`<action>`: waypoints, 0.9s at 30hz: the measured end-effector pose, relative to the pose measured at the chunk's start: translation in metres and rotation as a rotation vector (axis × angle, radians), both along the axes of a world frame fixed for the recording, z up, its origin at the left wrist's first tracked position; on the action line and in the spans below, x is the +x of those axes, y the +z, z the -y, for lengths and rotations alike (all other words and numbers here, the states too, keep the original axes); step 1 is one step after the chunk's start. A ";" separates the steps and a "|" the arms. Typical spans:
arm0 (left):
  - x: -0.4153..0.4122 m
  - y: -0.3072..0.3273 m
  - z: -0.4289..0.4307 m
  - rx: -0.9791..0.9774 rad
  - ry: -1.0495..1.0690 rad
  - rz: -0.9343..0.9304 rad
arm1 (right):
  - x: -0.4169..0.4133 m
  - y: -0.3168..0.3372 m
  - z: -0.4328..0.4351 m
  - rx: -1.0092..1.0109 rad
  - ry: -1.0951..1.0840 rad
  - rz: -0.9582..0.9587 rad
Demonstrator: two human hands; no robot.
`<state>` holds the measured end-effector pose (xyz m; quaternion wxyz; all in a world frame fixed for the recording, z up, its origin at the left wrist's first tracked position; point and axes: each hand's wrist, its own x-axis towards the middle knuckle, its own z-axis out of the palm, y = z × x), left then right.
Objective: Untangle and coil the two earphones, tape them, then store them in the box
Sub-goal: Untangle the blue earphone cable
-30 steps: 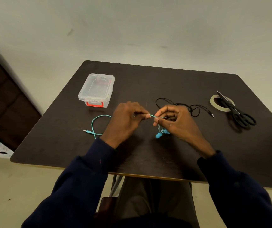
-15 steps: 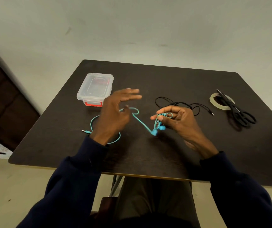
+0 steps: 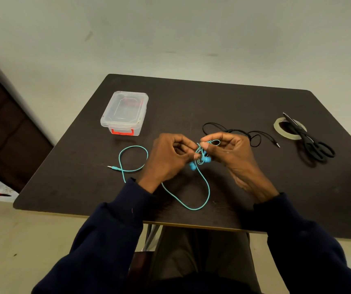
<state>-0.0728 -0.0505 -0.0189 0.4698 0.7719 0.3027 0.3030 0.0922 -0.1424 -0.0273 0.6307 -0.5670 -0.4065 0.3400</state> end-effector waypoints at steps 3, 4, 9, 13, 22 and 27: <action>-0.004 0.002 -0.005 0.090 0.000 -0.028 | 0.003 -0.001 0.002 -0.016 0.018 -0.022; -0.005 0.003 -0.006 0.120 0.005 -0.038 | 0.003 -0.001 0.002 -0.017 0.029 -0.036; -0.008 0.003 -0.012 0.125 0.038 -0.011 | -0.001 -0.001 0.004 -0.039 0.114 -0.072; -0.006 0.001 -0.013 0.077 -0.012 0.009 | 0.001 0.003 0.002 -0.055 0.172 -0.079; -0.006 -0.002 -0.017 -0.223 0.004 0.252 | -0.004 0.008 0.001 -0.024 0.211 -0.152; -0.010 0.001 -0.016 -0.442 -0.060 0.310 | -0.006 0.010 0.000 -0.042 0.199 -0.288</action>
